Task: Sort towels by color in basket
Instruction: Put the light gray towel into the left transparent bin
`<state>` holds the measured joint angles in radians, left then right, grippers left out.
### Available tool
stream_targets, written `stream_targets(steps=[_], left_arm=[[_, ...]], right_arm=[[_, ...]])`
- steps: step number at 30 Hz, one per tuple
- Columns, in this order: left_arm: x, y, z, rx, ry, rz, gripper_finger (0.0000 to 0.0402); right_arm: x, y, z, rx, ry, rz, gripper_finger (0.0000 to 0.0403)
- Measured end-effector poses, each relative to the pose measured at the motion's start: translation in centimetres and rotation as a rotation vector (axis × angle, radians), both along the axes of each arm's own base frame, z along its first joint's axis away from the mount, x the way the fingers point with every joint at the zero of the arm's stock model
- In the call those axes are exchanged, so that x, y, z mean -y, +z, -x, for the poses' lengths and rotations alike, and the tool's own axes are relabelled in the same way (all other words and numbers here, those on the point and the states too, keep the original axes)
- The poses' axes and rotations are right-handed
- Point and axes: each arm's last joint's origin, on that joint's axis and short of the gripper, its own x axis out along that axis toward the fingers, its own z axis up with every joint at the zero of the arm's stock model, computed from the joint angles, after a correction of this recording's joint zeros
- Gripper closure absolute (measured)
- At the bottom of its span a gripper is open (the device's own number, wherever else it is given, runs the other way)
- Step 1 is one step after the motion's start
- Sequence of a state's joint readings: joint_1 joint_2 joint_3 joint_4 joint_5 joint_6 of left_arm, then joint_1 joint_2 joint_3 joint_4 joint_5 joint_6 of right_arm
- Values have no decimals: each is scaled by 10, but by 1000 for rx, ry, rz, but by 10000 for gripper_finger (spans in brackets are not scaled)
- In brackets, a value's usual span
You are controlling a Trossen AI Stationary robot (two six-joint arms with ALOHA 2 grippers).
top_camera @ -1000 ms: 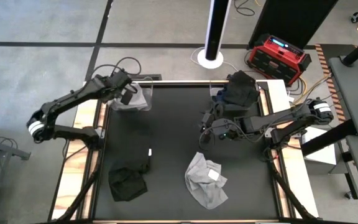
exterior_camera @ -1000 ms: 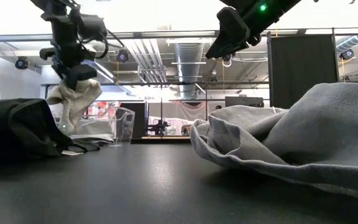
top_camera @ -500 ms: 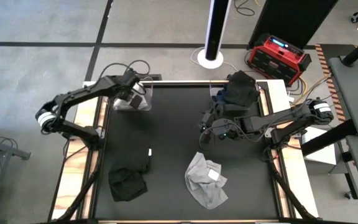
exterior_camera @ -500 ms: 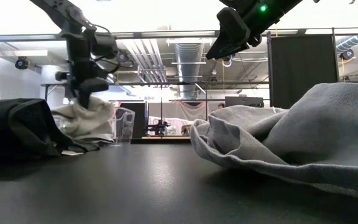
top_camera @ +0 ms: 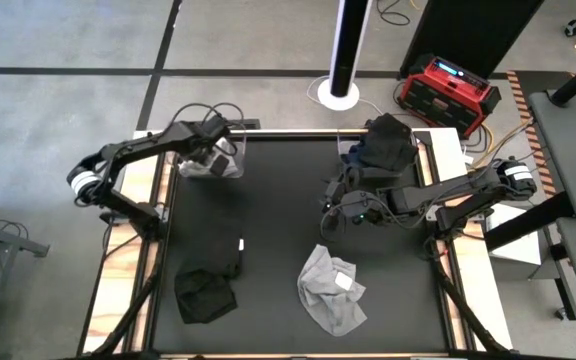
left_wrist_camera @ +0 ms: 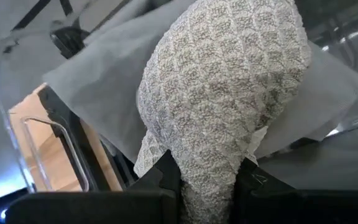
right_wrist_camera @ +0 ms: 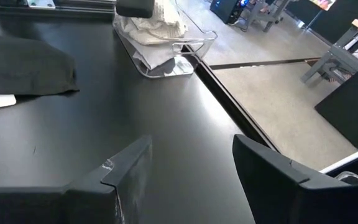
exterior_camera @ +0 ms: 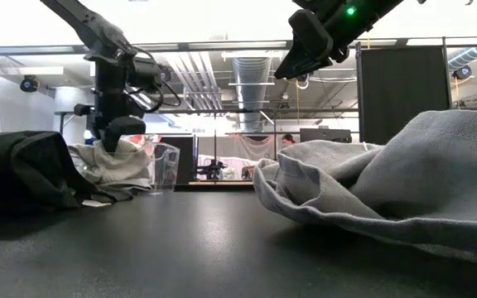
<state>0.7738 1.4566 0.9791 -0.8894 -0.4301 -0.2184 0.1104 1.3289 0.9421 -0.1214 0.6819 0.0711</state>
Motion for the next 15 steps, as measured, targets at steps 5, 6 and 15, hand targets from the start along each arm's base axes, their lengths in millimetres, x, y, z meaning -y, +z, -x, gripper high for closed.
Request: stream_targets(steps=[5,6,15], left_arm=[[-4,-8,-4,-12,1,13,341],[-5,-10,-5,-15,5,11,331],[-8,-13,-7,-6,31,-8,268]], right_arm=[[0,0,0,5,-4,-6,186],[0,0,0,5,-4,-6,187],[0,0,0,4,-4,-7,187]])
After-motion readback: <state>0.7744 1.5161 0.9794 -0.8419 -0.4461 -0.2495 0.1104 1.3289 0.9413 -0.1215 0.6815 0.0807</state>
